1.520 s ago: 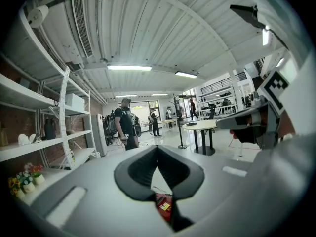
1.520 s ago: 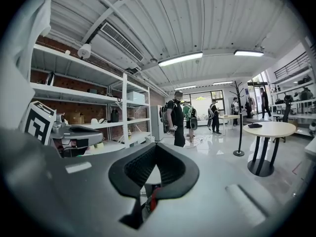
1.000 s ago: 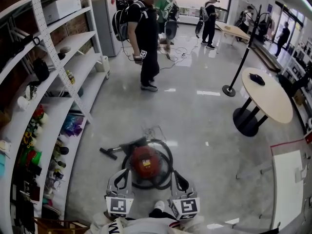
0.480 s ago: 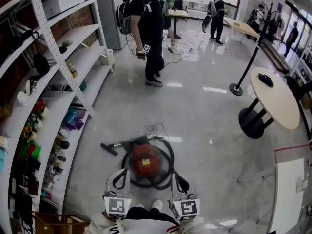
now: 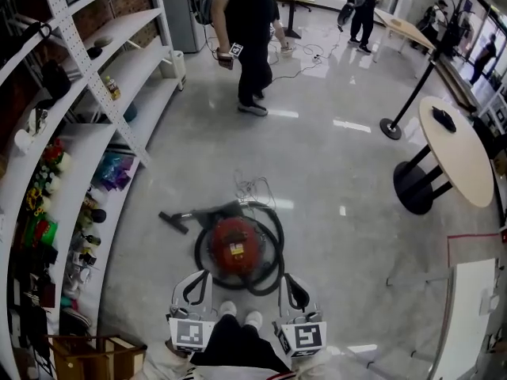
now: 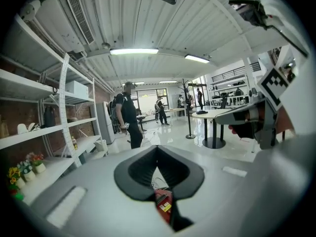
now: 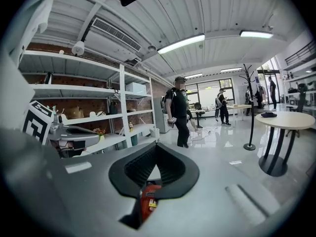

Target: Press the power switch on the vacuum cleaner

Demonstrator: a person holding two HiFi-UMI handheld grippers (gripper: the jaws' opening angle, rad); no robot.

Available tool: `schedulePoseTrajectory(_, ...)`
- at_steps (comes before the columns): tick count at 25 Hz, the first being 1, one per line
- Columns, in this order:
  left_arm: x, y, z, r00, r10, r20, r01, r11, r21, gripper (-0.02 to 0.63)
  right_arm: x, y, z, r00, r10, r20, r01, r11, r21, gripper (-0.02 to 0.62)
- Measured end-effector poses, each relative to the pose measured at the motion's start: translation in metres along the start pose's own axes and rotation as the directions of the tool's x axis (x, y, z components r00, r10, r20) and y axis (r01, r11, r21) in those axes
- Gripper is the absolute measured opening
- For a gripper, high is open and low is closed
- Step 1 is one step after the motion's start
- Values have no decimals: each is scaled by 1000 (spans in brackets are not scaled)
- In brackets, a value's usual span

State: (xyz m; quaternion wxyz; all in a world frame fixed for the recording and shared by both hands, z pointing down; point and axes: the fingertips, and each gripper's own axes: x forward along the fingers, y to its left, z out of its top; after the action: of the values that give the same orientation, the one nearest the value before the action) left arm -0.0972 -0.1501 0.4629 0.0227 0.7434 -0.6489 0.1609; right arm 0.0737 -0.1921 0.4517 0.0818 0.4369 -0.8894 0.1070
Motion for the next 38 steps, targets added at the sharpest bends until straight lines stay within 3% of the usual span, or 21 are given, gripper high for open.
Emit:
schedulePoseTrajectory(4,7,2,-18,1000,-14,-24,14,1000,-12,0,9,-1,-17,999,-16,-34,16,1000,3,-2)
schedulePoseTrajectory(8,16,4,-20,1000,-15,4,15,998,-56,0,17,-1,-23,999,-27,-42,26,1000,-7,-2)
schedulePoseTrajectory(14,24,3,-45,999,-33,-17,33,999,-38,0,24,7,-43,998,-17,-63,17,1000,-5,-2)
schedulePoseTrajectory(20,34,2,-86,997,-45,-65,40,996,-74,0,42,19,-70,996,-4,-92,4,1000,-2,-2)
schedulePoseTrajectory(25,47,-12,-110,992,-89,-85,87,996,-36,0,54,18,-95,994,-8,-113,9,1000,13,-2)
schedulePoseTrajectory(33,71,-25,-157,983,-134,-123,127,990,-57,0,66,12,-135,984,-34,-172,43,998,45,-2)
schedulePoseTrajectory(38,86,-35,-189,974,-161,-160,153,986,-63,0,77,7,-152,986,-52,-160,63,996,65,-2)
